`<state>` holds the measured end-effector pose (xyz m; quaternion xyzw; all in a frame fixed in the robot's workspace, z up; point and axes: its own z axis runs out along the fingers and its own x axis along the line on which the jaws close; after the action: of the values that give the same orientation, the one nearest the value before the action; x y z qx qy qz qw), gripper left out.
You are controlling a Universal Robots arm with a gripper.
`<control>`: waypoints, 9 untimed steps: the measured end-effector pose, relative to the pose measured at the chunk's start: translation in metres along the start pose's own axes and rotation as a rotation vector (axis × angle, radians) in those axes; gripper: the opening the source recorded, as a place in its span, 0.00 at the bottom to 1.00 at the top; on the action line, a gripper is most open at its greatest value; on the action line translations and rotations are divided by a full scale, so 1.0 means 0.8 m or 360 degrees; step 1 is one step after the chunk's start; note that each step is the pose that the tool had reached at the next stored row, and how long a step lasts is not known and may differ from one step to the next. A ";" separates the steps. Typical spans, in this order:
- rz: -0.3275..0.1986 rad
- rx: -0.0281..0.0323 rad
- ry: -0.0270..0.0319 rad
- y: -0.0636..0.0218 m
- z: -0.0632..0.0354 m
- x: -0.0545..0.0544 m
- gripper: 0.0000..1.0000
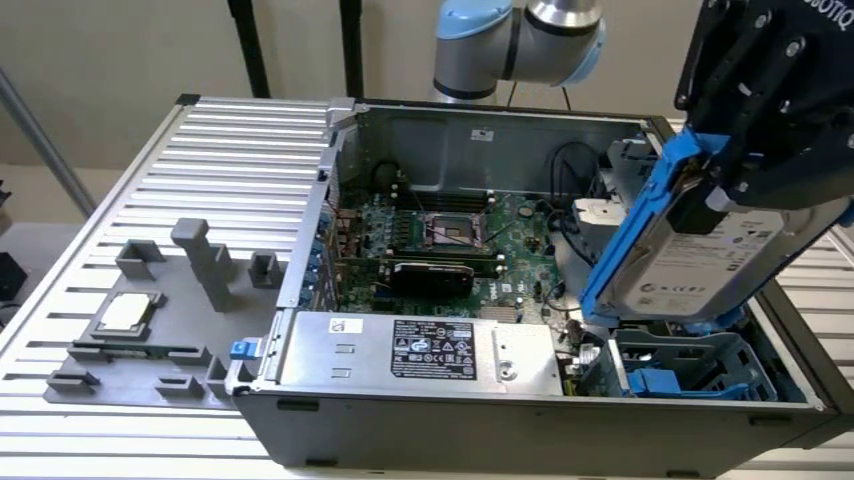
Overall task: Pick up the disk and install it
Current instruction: 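Pick up the disk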
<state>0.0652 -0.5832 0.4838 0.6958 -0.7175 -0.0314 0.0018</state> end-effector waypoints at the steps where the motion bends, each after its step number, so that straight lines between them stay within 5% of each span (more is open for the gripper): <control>1: 0.0000 -0.00002 0.00000 -0.006 0.000 0.002 0.00; 9: -0.0002 -0.00006 0.00001 -0.051 0.004 0.005 0.00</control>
<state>0.1060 -0.5881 0.4784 0.6962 -0.7172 -0.0316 0.0019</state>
